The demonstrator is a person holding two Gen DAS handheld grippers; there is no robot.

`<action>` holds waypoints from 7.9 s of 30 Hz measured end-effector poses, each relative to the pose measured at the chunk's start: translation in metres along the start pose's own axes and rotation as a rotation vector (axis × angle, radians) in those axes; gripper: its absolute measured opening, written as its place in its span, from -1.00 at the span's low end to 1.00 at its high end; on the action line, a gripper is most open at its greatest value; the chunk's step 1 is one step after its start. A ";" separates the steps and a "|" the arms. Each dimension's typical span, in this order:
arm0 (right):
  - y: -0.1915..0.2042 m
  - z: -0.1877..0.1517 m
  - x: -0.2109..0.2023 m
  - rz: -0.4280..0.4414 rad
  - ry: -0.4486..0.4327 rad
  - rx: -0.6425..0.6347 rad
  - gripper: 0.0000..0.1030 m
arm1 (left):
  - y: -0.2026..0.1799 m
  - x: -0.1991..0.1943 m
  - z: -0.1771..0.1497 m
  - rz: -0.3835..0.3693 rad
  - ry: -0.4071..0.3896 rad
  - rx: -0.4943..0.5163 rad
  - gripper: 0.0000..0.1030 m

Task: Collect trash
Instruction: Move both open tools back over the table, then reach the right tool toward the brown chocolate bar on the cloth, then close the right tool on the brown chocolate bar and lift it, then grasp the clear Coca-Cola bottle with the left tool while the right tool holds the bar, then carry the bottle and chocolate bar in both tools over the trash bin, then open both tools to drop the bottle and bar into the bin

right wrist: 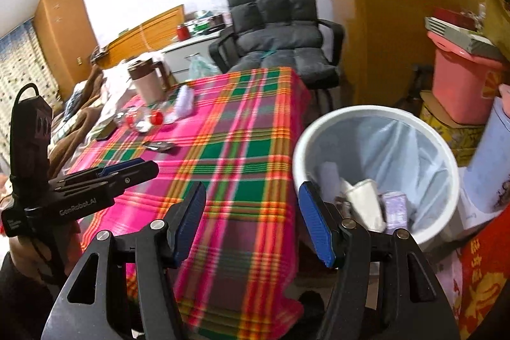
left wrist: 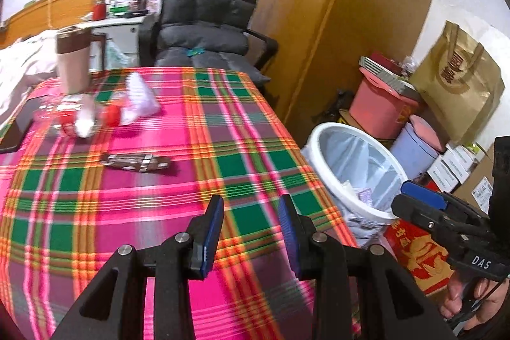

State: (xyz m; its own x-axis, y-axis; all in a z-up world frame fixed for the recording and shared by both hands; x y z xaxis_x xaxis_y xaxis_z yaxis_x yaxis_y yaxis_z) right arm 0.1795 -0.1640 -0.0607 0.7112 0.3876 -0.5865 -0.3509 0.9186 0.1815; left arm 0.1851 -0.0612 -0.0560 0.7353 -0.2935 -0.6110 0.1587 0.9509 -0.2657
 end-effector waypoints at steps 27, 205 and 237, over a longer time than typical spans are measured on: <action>0.102 0.014 0.073 0.212 0.101 -0.204 0.20 | 0.142 -0.036 0.008 0.208 -0.044 -0.156 -0.31; -0.047 -0.010 -0.003 0.000 0.019 0.106 -0.50 | -0.047 0.032 0.011 0.009 0.041 0.080 0.26; -0.142 -0.026 -0.001 -0.196 0.073 0.228 0.14 | -0.144 0.125 0.035 -0.216 0.108 0.160 0.28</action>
State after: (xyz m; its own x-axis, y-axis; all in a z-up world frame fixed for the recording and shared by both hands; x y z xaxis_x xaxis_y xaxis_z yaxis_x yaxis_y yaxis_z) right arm 0.2124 -0.2965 -0.1061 0.7035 0.2022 -0.6814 -0.0596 0.9721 0.2269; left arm 0.2771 -0.2317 -0.0680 0.6000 -0.4917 -0.6310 0.4123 0.8661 -0.2827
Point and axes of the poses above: each gripper's, at about its wrist camera, not at the fingertips, and x roughly the way its jaws point, y to its left, z to its top, the point moved 9 cm from there along x, roughly the way its jaws point, and after that the axes turned 3 degrees about -y, right-handed, at the moved point
